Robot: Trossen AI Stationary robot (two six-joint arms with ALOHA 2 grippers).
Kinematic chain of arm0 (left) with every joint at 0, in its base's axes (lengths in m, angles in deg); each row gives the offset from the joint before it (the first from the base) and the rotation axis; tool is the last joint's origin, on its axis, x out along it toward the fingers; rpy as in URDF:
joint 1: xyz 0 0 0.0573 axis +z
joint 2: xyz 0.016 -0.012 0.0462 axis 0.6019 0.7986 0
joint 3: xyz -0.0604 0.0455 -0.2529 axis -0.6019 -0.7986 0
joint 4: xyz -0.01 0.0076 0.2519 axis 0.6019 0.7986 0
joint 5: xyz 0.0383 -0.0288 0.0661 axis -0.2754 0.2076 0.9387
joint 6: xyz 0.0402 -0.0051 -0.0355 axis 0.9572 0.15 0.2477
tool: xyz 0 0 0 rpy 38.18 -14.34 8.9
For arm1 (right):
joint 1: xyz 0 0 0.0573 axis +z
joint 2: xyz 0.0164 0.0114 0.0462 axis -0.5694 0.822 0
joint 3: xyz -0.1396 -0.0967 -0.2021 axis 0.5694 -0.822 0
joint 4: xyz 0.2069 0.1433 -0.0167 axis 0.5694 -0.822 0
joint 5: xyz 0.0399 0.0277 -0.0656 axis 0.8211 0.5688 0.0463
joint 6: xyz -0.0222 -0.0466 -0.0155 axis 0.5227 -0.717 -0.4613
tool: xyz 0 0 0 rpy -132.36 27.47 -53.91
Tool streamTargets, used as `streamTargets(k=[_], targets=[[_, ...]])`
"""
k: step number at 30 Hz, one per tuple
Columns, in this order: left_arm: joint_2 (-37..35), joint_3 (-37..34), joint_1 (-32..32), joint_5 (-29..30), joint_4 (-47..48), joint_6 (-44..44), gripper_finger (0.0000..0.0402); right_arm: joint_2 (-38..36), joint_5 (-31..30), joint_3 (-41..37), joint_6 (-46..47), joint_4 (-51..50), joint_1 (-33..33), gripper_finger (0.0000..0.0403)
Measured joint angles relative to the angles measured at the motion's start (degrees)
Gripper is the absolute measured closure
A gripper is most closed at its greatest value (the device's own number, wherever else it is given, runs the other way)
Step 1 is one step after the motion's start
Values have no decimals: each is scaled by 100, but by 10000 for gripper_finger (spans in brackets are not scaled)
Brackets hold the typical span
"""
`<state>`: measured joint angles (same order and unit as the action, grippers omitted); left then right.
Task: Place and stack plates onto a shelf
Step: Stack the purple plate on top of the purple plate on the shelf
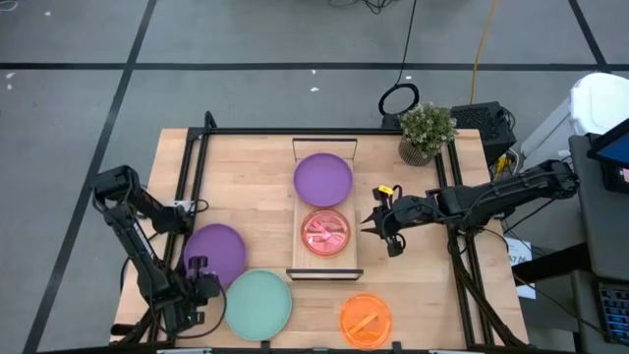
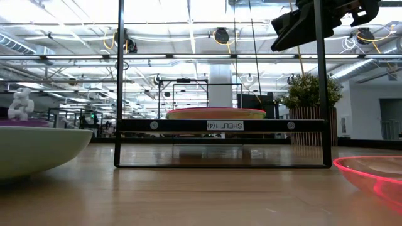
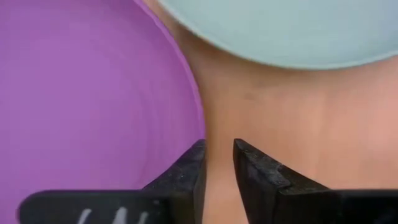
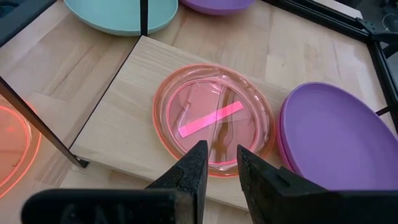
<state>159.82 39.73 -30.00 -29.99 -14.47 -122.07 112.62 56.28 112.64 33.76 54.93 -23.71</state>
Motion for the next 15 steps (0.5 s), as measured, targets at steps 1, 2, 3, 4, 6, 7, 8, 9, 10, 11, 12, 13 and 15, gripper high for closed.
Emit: streamTargets(k=[1,2,3,4,6,7,8,9,10,11,12,13,15], targets=[[-2,0,12,51,103,2,303,0,0,0,0,2,0,330],[-2,0,35,67,189,1,292,0,0,0,0,0,0,330],[-2,0,65,70,241,3,278,0,0,0,0,0,0,330],[-2,0,90,76,266,16,263,0,0,0,0,0,0,330],[-2,0,134,89,283,59,232,0,0,0,0,0,0,330],[-2,0,158,89,283,76,217,0,0,0,0,0,0,330],[-2,0,182,89,283,85,203,0,0,0,0,0,0,330],[-2,0,195,89,281,90,192,0,0,0,0,0,0,330],[-2,0,212,87,283,111,182,0,0,0,-1,0,0,330],[-2,0,228,87,283,137,174,0,0,0,0,-2,0,330],[-2,0,246,87,286,139,169,0,0,0,0,0,0,330],[-2,0,267,88,299,139,167,0,0,0,-2,-2,0,330],[-2,0,307,89,344,139,166,0,0,0,-2,-2,0,330]])
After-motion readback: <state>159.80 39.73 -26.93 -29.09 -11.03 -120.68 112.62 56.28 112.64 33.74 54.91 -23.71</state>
